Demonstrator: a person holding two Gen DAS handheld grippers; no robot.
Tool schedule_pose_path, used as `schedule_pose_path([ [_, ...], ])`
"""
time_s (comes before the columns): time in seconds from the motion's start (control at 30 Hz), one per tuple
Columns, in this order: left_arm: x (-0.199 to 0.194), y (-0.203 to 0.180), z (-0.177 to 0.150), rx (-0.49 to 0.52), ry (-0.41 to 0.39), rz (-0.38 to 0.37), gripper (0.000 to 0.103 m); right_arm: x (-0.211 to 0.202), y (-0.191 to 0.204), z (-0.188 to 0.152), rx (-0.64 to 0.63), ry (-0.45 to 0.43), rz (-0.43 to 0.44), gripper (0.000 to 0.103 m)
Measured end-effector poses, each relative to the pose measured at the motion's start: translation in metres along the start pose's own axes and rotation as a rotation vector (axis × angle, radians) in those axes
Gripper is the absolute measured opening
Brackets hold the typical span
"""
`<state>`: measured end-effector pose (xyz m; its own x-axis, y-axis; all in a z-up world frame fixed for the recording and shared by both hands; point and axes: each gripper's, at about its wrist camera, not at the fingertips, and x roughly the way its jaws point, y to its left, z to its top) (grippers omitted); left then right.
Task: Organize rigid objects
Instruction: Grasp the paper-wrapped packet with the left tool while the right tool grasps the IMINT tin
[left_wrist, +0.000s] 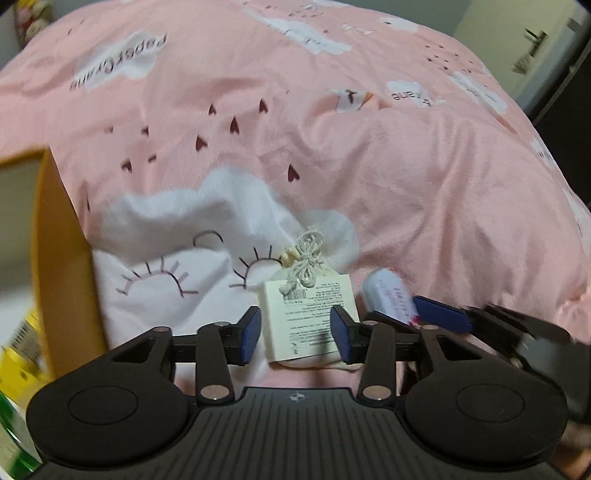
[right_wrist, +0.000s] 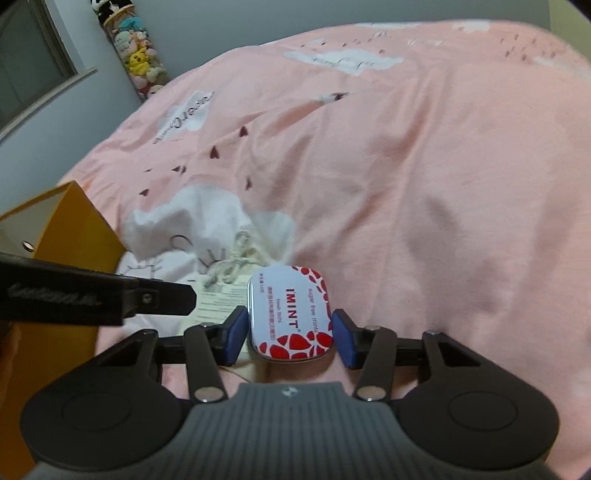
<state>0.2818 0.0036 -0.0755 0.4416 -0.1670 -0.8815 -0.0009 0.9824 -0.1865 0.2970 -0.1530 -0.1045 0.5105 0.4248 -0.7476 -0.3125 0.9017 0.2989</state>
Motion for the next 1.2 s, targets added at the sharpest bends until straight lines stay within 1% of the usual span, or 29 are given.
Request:
schedule_pose_path([
  [0.07,0.008,0.001,-0.002,-0.040,0.008,0.016,0.055,-0.005,0.002,-0.004,-0.049,-0.009,-0.052,0.049],
  [0.17,0.022,0.009,-0.005,-0.117,0.041,0.007,0.056,-0.007,-0.002,-0.008,-0.057,-0.005,-0.061,0.050],
  [0.23,0.029,0.018,-0.008,-0.195,0.045,-0.029,0.065,-0.006,-0.006,-0.008,-0.041,-0.002,-0.055,0.050],
  [0.3,0.035,0.026,-0.009,-0.256,0.049,-0.073,0.066,-0.005,-0.007,-0.007,-0.033,0.000,-0.053,0.050],
  [0.37,0.039,0.030,-0.010,-0.285,0.051,-0.089,0.070,-0.004,-0.007,-0.008,-0.038,0.003,-0.056,0.050],
  [0.57,0.053,0.035,-0.011,-0.341,0.048,-0.141,0.072,0.002,-0.005,-0.008,-0.041,0.015,-0.061,0.050],
  [0.63,0.051,0.035,-0.012,-0.339,0.047,-0.151,0.070,0.005,-0.006,-0.007,-0.034,0.016,-0.063,0.050],
  [0.67,0.048,0.035,-0.012,-0.329,0.047,-0.152,0.065,0.006,-0.006,-0.007,-0.032,0.016,-0.064,0.050],
  [0.7,0.045,0.033,-0.011,-0.323,0.044,-0.152,0.057,0.006,-0.005,-0.007,-0.034,0.016,-0.066,0.050],
  [0.73,0.039,0.033,-0.011,-0.325,0.038,-0.157,0.054,0.006,-0.004,-0.008,-0.037,0.016,-0.068,0.050],
  [0.77,0.034,0.032,-0.011,-0.318,0.028,-0.165,0.047,0.006,-0.004,-0.008,-0.039,0.015,-0.069,0.050],
  [0.8,0.027,0.031,-0.013,-0.298,0.015,-0.174,0.042,0.006,-0.003,-0.008,-0.040,0.014,-0.070,0.050],
  [0.9,0.009,0.023,-0.015,-0.246,-0.019,-0.224,0.032,0.005,-0.002,-0.009,-0.042,0.016,-0.070,0.050],
  [0.93,0.006,0.020,-0.016,-0.237,-0.028,-0.239,0.032,0.005,-0.001,-0.010,-0.043,0.015,-0.072,0.050],
  [1.03,0.008,0.012,-0.013,-0.203,-0.046,-0.190,0.032,0.004,-0.003,-0.010,-0.037,0.012,-0.071,0.050],
  [1.2,0.030,0.013,-0.010,-0.238,-0.017,-0.201,0.033,0.007,-0.008,-0.012,-0.029,0.005,-0.053,0.050],
])
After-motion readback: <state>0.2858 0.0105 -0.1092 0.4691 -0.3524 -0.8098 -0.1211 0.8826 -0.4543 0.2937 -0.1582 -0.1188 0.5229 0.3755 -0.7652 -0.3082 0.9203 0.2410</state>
